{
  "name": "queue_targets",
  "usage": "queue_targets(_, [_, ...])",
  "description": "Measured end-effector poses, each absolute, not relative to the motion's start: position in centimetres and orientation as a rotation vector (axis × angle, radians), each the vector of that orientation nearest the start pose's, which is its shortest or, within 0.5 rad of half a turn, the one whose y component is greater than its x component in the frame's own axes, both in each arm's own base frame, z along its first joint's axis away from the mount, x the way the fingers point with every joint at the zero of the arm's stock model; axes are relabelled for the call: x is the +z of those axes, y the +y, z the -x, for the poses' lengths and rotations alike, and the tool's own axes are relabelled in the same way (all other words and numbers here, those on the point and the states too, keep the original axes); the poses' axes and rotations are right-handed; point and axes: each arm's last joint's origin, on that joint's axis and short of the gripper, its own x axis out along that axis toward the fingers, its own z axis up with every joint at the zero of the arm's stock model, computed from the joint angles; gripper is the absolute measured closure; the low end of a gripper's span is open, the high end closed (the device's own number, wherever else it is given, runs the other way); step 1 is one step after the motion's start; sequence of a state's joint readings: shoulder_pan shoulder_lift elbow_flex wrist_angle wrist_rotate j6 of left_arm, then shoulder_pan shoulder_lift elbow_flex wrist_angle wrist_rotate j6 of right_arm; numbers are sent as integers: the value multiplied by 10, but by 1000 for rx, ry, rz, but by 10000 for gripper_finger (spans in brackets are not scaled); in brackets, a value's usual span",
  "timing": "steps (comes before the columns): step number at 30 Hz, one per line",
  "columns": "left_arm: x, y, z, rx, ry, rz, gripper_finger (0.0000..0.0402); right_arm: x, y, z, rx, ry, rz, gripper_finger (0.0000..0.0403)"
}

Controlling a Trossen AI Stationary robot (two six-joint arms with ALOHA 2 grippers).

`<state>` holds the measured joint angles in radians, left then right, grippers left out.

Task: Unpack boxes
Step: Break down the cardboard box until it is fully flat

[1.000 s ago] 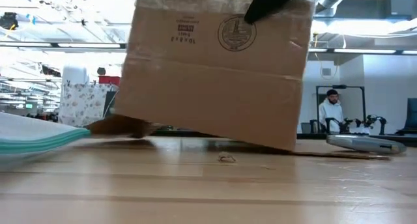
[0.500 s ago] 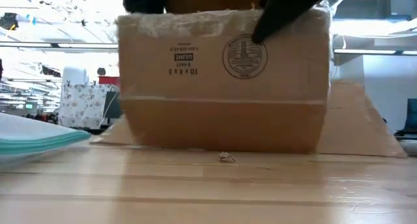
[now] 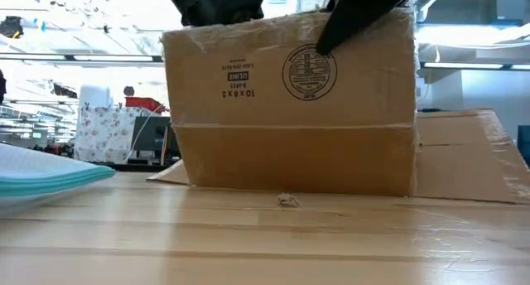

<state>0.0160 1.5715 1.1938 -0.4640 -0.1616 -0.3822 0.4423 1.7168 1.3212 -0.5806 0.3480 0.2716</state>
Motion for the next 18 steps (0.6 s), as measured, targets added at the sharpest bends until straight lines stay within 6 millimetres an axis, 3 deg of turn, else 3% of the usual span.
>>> queue_targets(4, [261, 30, -335, 374, 766, 323, 402, 247, 146, -331, -2, 903, 112, 403])
queue_targets(10, [230, 55, -344, 374, 800, 394, 402, 249, 148, -331, 27, 902, 106, 403])
queue_targets(18, [194, 65, -349, 354, 909, 427, 402, 245, 154, -328, 45, 921, 122, 403])
